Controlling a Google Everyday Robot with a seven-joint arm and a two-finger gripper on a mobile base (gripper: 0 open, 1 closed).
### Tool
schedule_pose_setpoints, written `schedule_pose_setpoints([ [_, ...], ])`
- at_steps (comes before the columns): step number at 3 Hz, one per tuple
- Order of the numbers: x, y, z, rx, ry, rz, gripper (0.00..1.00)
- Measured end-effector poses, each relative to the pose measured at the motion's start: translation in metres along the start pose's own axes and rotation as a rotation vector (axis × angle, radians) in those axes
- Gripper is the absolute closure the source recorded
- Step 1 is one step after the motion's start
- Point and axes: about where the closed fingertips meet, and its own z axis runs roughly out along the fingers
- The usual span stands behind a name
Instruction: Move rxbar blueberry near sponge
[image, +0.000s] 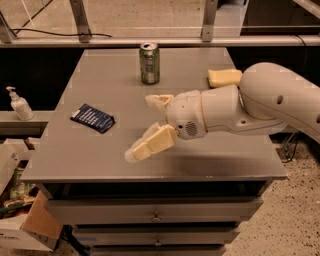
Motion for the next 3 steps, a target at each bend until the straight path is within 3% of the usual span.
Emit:
schedule_pose_setpoints([
  [1,0.004,-0.005,0.013,0.020,-0.076,0.021,0.00],
  [3,0.005,-0.026,0.050,0.136,-0.057,0.054,0.00],
])
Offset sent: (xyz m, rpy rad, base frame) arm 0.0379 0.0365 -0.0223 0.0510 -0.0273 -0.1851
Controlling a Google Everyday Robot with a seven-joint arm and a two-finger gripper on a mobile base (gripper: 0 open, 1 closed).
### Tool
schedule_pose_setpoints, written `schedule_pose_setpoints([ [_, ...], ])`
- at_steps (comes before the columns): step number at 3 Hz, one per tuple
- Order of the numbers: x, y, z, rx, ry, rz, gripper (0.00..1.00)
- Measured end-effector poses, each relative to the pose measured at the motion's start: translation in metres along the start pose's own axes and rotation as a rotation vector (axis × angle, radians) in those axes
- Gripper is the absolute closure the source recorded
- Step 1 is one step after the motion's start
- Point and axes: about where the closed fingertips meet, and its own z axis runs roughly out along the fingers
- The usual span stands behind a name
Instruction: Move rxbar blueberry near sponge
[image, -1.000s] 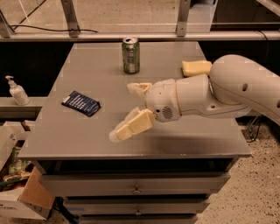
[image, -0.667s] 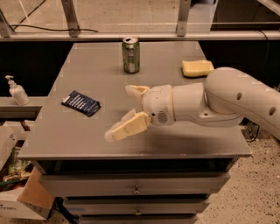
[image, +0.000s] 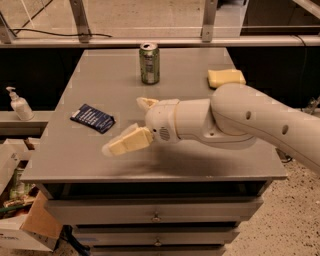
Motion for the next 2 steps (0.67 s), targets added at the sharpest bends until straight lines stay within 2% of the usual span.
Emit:
schedule_pose_setpoints([
  [2,0.005,-0.023,0.046,0.048,0.002,0.011,0.00],
])
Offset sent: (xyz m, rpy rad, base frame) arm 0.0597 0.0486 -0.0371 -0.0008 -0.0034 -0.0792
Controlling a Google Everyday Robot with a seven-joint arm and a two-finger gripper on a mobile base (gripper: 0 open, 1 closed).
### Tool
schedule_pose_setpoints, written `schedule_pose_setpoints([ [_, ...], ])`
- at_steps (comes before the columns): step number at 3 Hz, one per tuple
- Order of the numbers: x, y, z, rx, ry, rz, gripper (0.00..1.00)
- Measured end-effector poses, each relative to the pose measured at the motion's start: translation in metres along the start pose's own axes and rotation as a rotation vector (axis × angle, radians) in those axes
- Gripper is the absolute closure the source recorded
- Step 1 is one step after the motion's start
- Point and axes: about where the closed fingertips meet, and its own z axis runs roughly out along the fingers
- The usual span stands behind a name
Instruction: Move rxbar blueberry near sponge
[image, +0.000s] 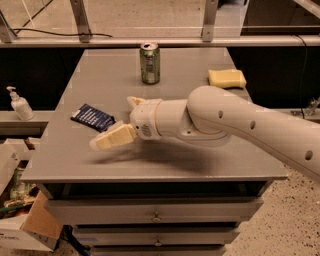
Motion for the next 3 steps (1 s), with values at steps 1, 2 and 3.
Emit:
schedule_pose_setpoints([
  [1,0.005,-0.015,0.021,0.014,0.004,-0.005,0.00],
  [2,0.010,-0.024,0.041,0.020,0.009,-0.014,0.00],
  [3,0.010,-0.027,0.053,0.022,0.014,-0.040,0.18],
])
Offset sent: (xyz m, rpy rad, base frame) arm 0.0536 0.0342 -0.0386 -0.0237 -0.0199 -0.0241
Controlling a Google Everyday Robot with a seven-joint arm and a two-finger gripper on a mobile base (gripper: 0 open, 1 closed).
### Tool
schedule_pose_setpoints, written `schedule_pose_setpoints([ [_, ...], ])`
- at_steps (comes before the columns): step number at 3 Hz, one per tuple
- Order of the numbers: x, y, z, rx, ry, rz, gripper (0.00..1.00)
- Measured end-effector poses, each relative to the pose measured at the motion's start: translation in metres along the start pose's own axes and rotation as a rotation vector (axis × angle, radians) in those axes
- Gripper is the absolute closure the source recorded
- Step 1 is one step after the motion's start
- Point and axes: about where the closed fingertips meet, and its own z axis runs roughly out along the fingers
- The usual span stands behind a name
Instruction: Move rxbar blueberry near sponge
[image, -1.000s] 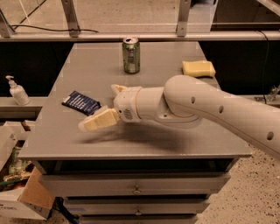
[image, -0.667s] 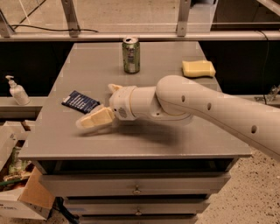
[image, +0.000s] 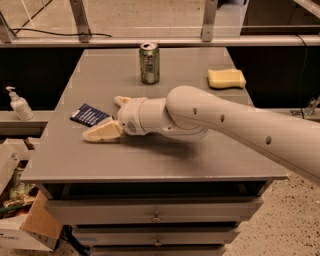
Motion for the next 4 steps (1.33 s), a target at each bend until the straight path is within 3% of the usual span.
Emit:
schedule_pose_setpoints([
  [3,0.011,-0.008,-0.033,0.058,0.027,-0.031,0.87],
  [4,0.013,-0.010,-0.057,0.095,0.022,-0.028,1.00],
])
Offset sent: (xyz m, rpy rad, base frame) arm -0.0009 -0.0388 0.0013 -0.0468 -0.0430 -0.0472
